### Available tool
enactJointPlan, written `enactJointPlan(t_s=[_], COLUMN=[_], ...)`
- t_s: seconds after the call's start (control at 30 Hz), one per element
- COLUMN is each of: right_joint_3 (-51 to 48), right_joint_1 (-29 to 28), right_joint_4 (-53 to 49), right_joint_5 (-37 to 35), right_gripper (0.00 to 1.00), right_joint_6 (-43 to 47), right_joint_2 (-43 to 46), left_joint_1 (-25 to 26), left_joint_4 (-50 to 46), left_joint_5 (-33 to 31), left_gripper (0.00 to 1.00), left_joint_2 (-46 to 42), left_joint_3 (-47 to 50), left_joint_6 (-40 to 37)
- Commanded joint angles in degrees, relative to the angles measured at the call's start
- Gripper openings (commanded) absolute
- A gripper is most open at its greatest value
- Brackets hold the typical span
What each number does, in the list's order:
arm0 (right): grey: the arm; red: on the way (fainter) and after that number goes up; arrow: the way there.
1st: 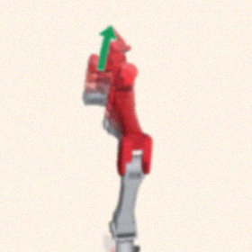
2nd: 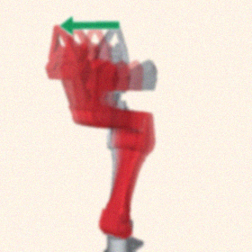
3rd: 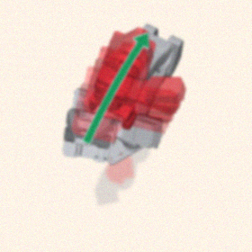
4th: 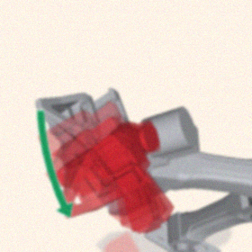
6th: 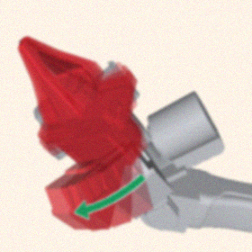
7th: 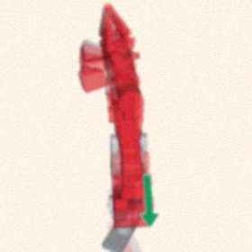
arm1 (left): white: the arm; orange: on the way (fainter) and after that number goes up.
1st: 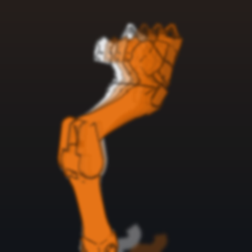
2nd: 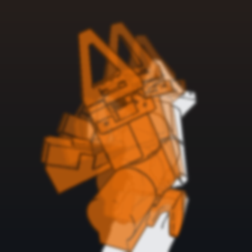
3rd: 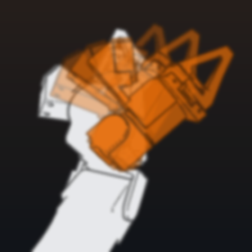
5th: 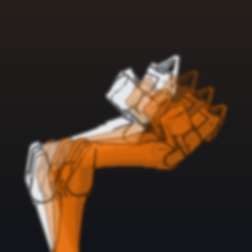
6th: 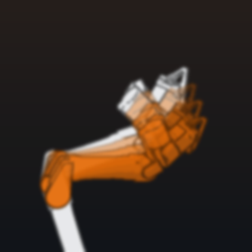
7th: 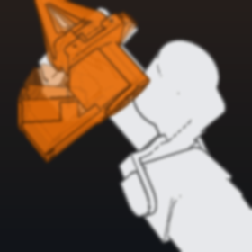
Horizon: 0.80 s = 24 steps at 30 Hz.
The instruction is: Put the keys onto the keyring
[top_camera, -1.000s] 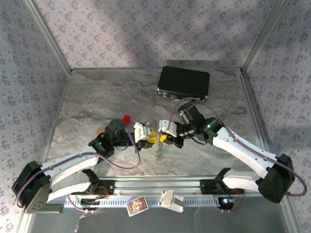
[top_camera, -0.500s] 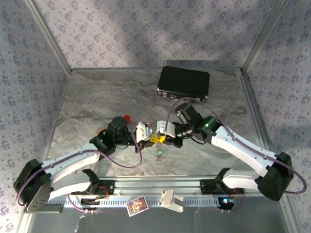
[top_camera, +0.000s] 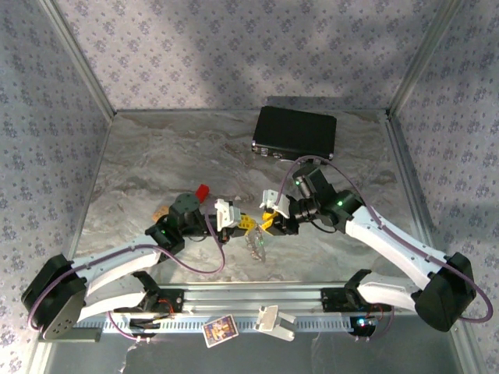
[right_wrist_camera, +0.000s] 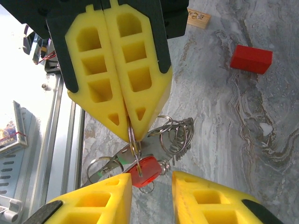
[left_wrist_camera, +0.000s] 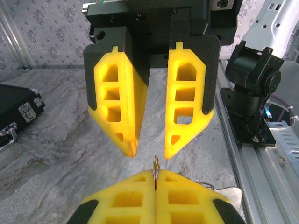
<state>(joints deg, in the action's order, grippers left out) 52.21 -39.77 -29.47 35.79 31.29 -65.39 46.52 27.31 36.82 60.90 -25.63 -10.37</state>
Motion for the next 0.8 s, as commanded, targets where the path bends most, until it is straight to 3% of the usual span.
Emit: enactJointPlan(t_s=[0.0,0.3,0.63,0.77], right_joint_3=[0.31,1.47,1.59,0.65], right_joint_1=[-0.01,-0.48,-0.35,-0.20], right_joint_4=[0.58,-0.02,-0.50,0.16], right_joint_5=[1.73,2.79,2.48,1.30], right_gripper=[0.26,0.19,0.01,0.00], right_joint_6=[-0.61,-0.48,0.11,0.16], right_joint_2=[0.08,-0.93,-1.15,-1.14], left_joint_1=[0.37,0.41,0.41,0.34], left_joint_4=[4.42,4.48,4.77,5.20], left_joint_5=[1.43,1.69,1.77,2.12], left_gripper=[0.00,0.00,0.00,0.00], left_joint_2=[-1.03,-0.96,-0.96,-1.04], left_joint_3=[0.40,0.06,-0.07,-0.26], left_joint_6=[0.88,0.97,1.14,1.29])
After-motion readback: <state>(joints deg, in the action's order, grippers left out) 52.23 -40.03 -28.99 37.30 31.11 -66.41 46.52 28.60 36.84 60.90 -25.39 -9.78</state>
